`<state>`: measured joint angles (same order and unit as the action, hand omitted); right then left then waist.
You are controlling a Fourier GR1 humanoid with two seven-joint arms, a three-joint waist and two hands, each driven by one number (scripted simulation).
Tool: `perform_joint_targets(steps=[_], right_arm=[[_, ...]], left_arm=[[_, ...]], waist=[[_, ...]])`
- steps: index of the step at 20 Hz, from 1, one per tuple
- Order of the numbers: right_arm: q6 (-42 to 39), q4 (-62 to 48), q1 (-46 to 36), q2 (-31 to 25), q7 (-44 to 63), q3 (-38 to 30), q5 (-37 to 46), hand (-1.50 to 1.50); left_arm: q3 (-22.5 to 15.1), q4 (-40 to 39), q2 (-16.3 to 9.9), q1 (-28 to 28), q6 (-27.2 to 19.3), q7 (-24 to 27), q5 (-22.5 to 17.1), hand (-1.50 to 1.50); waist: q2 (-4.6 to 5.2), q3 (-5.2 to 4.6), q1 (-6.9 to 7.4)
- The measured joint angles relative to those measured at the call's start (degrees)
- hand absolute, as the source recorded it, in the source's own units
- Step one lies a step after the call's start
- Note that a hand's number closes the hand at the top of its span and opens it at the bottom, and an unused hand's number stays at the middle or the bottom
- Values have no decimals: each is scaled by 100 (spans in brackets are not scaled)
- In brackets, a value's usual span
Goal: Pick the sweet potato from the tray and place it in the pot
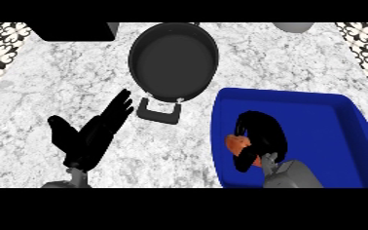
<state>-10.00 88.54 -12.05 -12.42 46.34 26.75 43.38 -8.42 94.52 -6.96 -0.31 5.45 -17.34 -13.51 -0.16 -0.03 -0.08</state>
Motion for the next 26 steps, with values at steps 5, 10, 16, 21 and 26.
perform_joint_targets(steps=[5,10,16,21,26], right_arm=[[73,1030,93,-19,670,305,804,150],[-175,2304,-117,-91,1042,252,1242,150],[-670,3275,-954,46,1008,-122,1258,150],[-993,3248,-1987,606,993,-610,986,150],[-1117,2610,-3018,1011,955,-1217,779,150]], left_arm=[[-24,45,21,171,17,52,50,0],[82,23,25,4,13,-42,-15,0],[121,110,18,-80,38,-215,-64,0],[103,20,82,-134,37,-192,15,0],[138,15,54,-23,147,-88,32,0]], waist=[[-13,-1,-31],[-14,-2,-50],[-5,-1,0],[5,-2,29],[10,-2,51]])
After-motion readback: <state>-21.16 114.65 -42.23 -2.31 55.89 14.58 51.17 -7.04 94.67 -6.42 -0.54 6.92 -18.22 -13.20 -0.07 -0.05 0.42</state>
